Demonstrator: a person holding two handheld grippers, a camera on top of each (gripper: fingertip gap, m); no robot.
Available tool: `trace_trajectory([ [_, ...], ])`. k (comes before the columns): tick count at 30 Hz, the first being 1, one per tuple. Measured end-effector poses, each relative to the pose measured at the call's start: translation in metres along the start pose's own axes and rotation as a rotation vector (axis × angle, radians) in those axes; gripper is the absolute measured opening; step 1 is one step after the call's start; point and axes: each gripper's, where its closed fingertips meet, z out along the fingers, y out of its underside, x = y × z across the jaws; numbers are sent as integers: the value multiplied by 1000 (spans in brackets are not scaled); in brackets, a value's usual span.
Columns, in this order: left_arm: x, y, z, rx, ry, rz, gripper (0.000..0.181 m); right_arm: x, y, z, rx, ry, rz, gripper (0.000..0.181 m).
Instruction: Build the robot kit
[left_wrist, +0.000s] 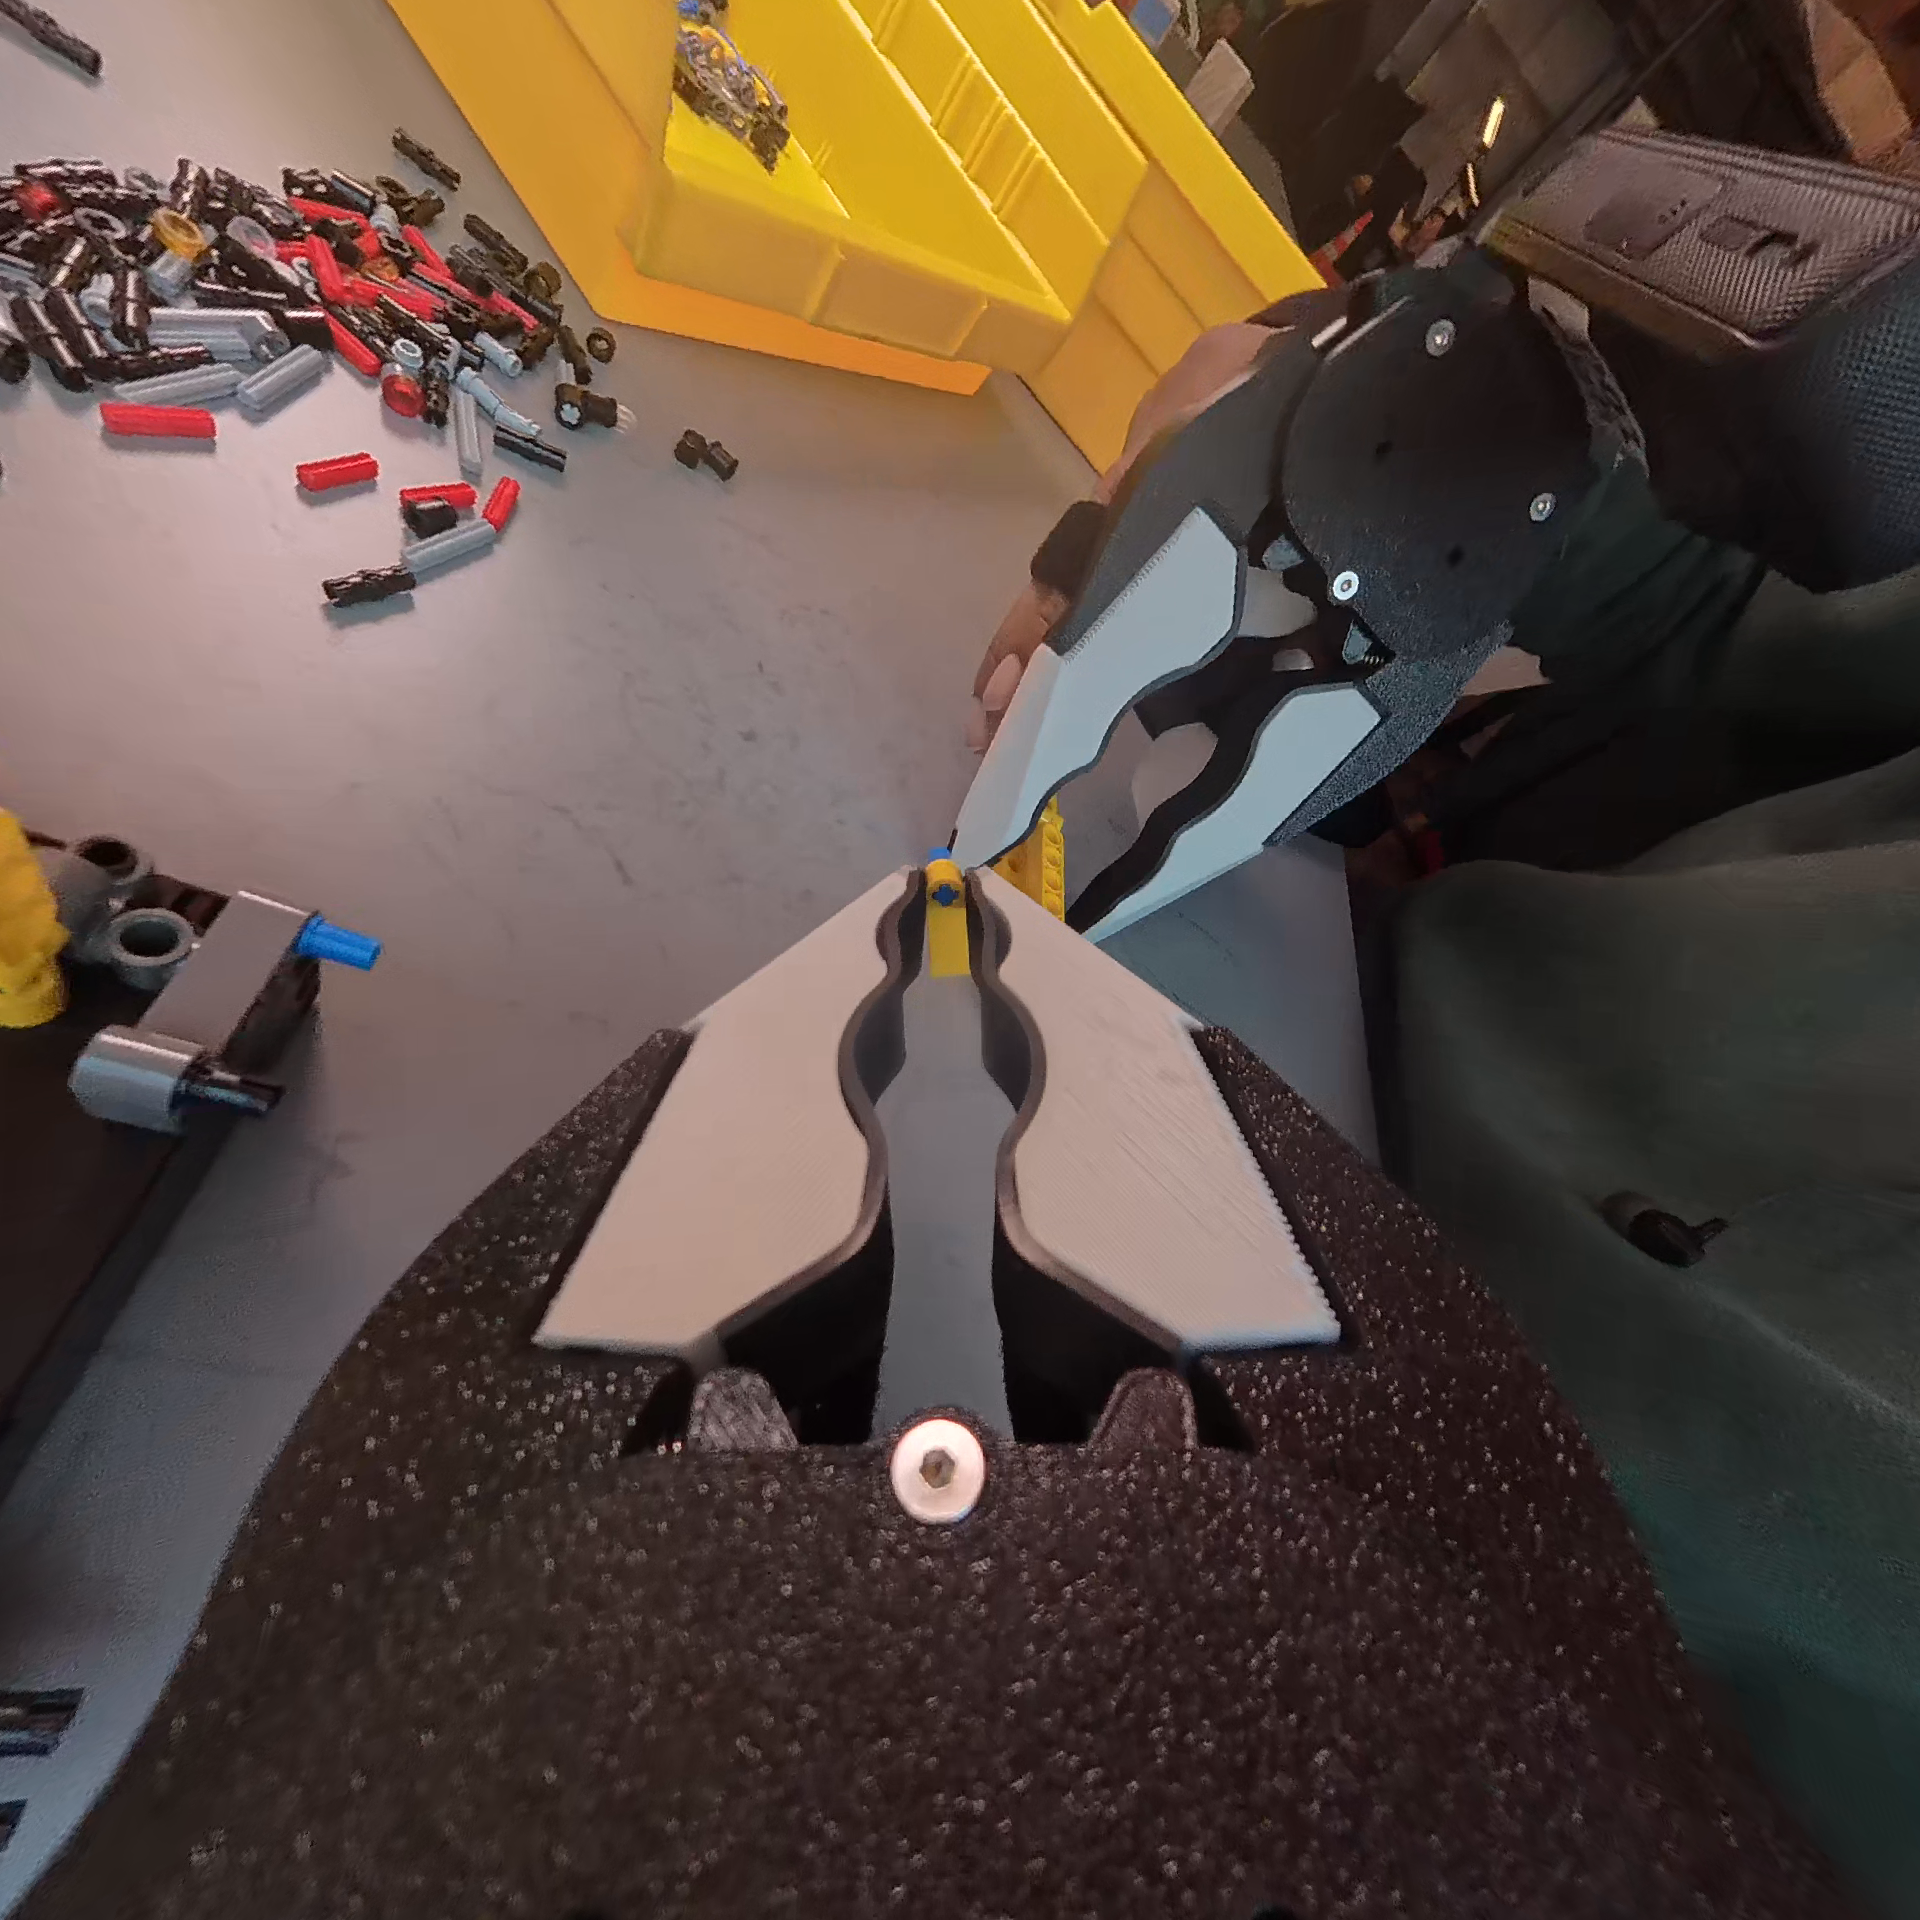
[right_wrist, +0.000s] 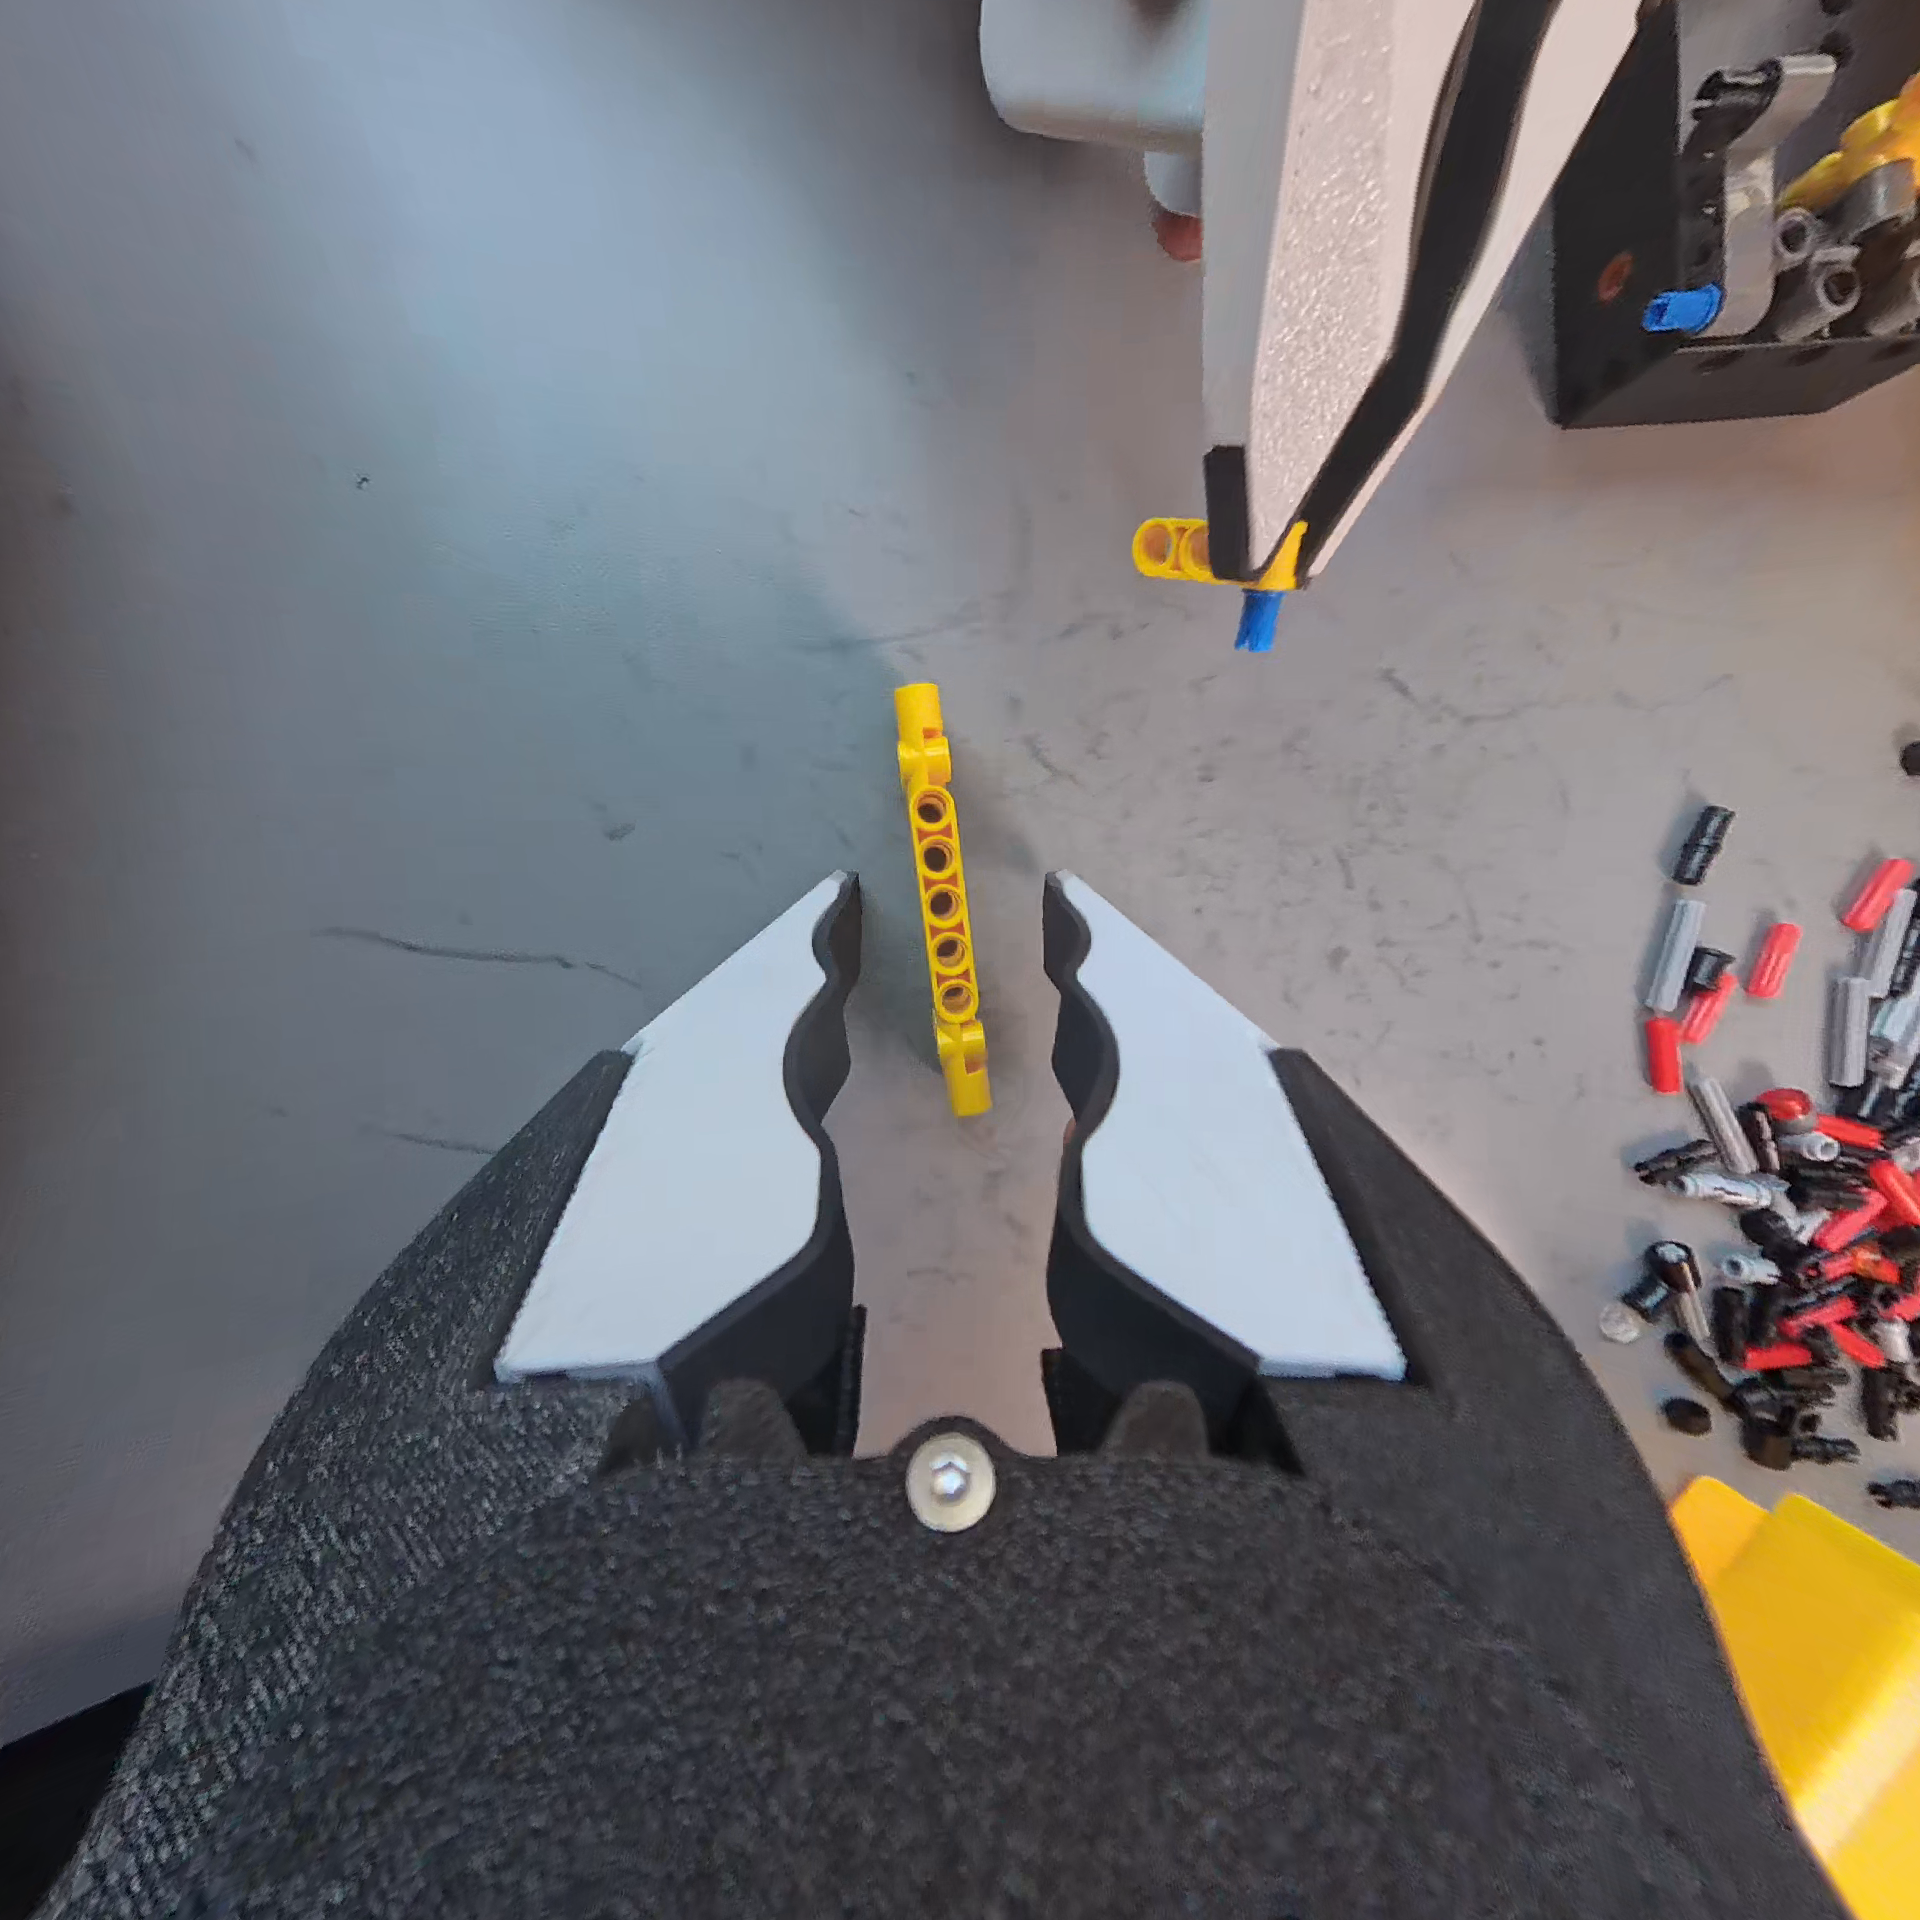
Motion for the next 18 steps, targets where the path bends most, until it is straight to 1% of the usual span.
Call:
trace_trajectory([
  [2, 3, 1, 0, -20, -1, 49, 6, 0, 0, 1, -11, -37, 10, 34],
  [4, 5, 4, 1, -47, -16, 96, 6, -2, -1, 3, -7, -98, 54, 31],
  [5, 4, 6, 1, -63, -24, 120, 6, 0, -1, 3, -1, -105, 65, 26],
  [9, 2, 14, 2, -113, -44, 192, 6, 9, -3, 5, 2, -96, 82, 7],
  [12, 3, 16, 2, -129, -54, 236, 6, 9, -4, 5, 59, -36, 59, 5],
  [14, 7, 14, 1, -120, -40, 269, 6, 5, -7, 2, 144, -23, 100, 6],
  [18, 18, 6, -4, -78, -11, 337, 6, 16, -27, -26, 439, -31, 251, 6],
])
